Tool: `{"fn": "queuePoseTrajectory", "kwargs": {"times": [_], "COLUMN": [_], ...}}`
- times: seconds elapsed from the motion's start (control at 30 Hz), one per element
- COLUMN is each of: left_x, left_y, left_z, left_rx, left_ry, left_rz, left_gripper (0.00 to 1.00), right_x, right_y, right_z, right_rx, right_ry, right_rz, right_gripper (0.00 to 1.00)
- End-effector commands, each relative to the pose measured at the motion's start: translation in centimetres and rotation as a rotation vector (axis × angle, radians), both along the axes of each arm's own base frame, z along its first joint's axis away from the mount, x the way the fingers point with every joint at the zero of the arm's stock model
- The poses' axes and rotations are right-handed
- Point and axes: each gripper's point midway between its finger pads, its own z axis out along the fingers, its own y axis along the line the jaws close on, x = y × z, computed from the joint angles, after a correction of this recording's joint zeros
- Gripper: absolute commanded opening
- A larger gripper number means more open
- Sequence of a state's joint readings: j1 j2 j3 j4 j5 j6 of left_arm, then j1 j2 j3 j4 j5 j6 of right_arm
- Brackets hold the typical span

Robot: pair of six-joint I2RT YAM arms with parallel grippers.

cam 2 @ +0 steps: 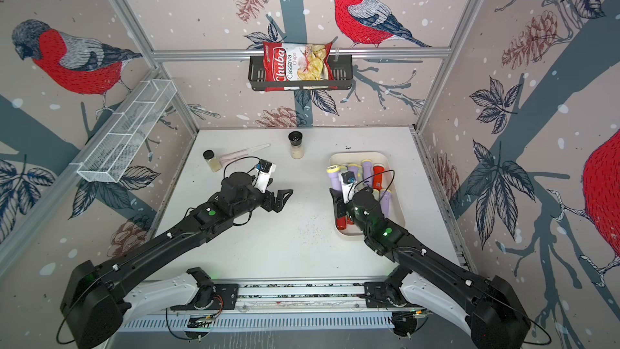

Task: Put the flashlights into the storage boxes
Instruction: Place the flashlight at the storage box.

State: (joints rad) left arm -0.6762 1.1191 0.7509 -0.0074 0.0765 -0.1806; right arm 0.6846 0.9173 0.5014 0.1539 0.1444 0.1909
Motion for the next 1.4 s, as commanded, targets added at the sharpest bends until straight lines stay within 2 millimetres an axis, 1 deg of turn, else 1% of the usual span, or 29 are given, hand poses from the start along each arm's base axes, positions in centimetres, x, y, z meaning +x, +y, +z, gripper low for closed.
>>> {"fn": "queuePoseTrajectory", "kwargs": {"times": [0.0,0.17,0.37,0.43,0.47,0.5,0.53,0.57,0.73,0.8,0.97,1.07,1.13,1.2,1.27,1.37], "left_x": [0.8,1.3,1.8,1.9,1.9,2.0,2.0,2.1,2.2,2.3,2.3,2.4,2.5,2.5,2.6,2.7], "left_y": [-0.6,-1.4,-2.3,-2.6,-2.6,-2.7,-2.7,-2.8,-3.0,-3.1,-3.3,-3.4,-3.5,-3.7,-3.7,-3.7], "left_z": [0.7,-0.4,-1.3,-1.6,-1.7,-1.8,-2.0,-2.1,-2.7,-2.7,-2.9,-3.2,-3.4,-3.4,-3.4,-3.1], "left_rx": [-0.038,-0.023,-0.015,-0.009,-0.005,-0.002,0.002,0.004,0.017,0.017,0.017,0.017,0.015,0.011,0.000,-0.016], "left_ry": [-0.030,-0.003,0.014,0.019,0.020,0.024,0.030,0.032,0.048,0.047,0.044,0.048,0.054,0.056,0.066,0.065], "left_rz": [0.005,-0.006,-0.026,-0.032,-0.035,-0.036,-0.036,-0.037,-0.043,-0.045,-0.055,-0.056,-0.061,-0.066,-0.056,-0.050], "left_gripper": [0.96,0.96,0.96,0.96,0.96,0.96,0.96,0.96,0.96,0.96,0.96,0.96,0.96,0.96,0.96,0.96], "right_x": [0.6,3.0,5.6,6.5,6.8,7.2,7.5,7.8,9.6,10.4,12.0,12.5,12.7,12.8,13.0,13.3], "right_y": [-0.7,-3.7,-7.2,-8.3,-8.6,-8.9,-9.1,-9.2,-9.8,-10.1,-9.9,-10.4,-10.6,-10.5,-10.6,-11.6], "right_z": [-0.3,-1.0,-3.2,-4.2,-4.2,-5.3,-5.8,-5.9,-8.1,-8.9,-10.6,-11.0,-10.7,-10.1,-9.5,-8.1], "right_rx": [0.114,0.149,0.198,0.178,0.165,0.149,0.136,0.130,0.086,0.076,0.075,0.058,0.056,0.061,0.065,0.070], "right_ry": [0.133,0.251,0.437,0.489,0.500,0.542,0.562,0.571,0.632,0.642,0.667,0.671,0.657,0.639,0.620,0.589], "right_rz": [-0.006,-0.058,-0.102,-0.130,-0.138,-0.153,-0.162,-0.168,-0.217,-0.232,-0.236,-0.264,-0.274,-0.268,-0.265,-0.282], "right_gripper": [0.28,0.28,0.28,0.29,0.30,0.32,0.33,0.34,0.36,0.36,0.37,0.43,0.48,0.52,0.60,0.62]}}
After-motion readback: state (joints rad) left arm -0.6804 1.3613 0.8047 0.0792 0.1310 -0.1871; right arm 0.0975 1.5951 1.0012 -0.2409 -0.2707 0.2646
